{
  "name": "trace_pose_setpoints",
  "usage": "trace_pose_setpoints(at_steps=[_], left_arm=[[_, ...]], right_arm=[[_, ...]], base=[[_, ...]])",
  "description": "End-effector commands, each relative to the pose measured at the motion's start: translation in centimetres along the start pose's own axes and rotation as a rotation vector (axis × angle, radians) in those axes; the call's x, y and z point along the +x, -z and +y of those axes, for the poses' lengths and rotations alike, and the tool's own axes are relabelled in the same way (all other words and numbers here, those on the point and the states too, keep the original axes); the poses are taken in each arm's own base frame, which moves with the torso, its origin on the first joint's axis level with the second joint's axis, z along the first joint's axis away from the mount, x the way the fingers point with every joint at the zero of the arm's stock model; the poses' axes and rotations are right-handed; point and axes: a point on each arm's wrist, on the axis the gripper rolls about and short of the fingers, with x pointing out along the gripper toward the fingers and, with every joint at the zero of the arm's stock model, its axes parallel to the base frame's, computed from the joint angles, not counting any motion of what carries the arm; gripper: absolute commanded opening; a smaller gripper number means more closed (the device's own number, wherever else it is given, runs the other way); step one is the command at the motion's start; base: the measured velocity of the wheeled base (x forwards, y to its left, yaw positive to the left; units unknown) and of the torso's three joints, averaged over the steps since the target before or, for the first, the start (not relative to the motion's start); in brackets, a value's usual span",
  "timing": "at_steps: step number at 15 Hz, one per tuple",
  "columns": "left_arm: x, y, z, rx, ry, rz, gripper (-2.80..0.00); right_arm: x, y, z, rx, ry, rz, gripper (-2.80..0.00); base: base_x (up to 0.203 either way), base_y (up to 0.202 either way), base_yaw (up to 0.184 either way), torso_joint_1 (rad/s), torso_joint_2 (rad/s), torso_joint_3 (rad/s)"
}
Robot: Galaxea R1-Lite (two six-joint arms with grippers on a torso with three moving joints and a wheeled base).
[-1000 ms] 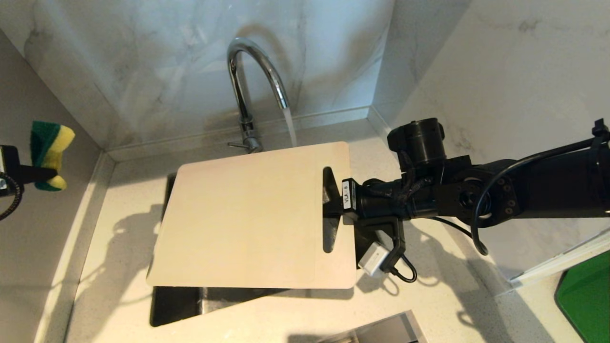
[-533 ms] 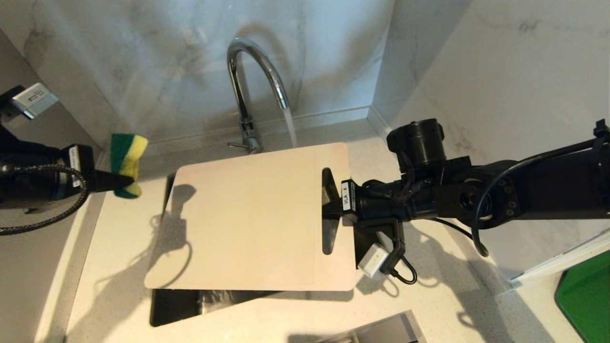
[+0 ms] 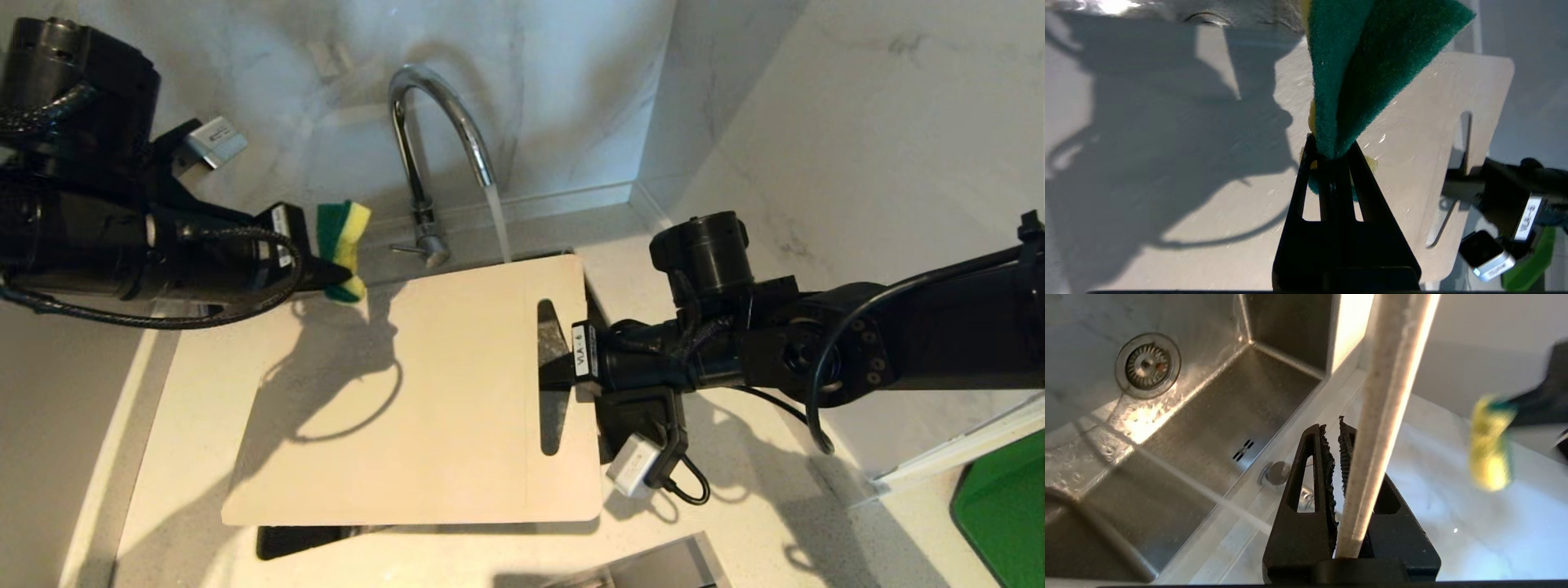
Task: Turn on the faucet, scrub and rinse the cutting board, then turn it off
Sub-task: Scrub the cutting board underwater
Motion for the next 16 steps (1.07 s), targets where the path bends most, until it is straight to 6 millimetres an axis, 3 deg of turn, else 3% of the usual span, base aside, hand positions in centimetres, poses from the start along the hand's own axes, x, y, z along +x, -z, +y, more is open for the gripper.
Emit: trace_pose_setpoints(at_steps=[1, 4, 8, 16], left_arm=[[3.0, 0.7, -1.6, 0.02, 0.017, 0.052, -2.8], [4.7, 1.6, -3.3, 0.021, 0.049, 0.091, -2.8], [5.0, 2.9, -5.4, 0.039, 0.097, 0.128, -2.8], [6.7, 3.8, -5.3, 0.035, 0.072, 0.166, -2.8]], right_arm=[[-0.6, -0.4, -0.6, -0.019, 0.01, 0.001, -2.8], [-0.5, -0.9, -0.3, -0.007, 0.002, -0.014, -2.8], [-0.2, -1.6, 0.5, -0.002, 0.019, 0.018, -2.8], [-0.5, -1.6, 0.2, 0.012, 0.04, 0.048, -2.8]], base=[[0.0, 0.0, 0.0, 0.0, 0.0, 0.0], [0.0, 0.0, 0.0, 0.0, 0.0, 0.0], [0.0, 0.0, 0.0, 0.0, 0.0, 0.0], [0.0, 0.0, 0.0, 0.0, 0.0, 0.0]])
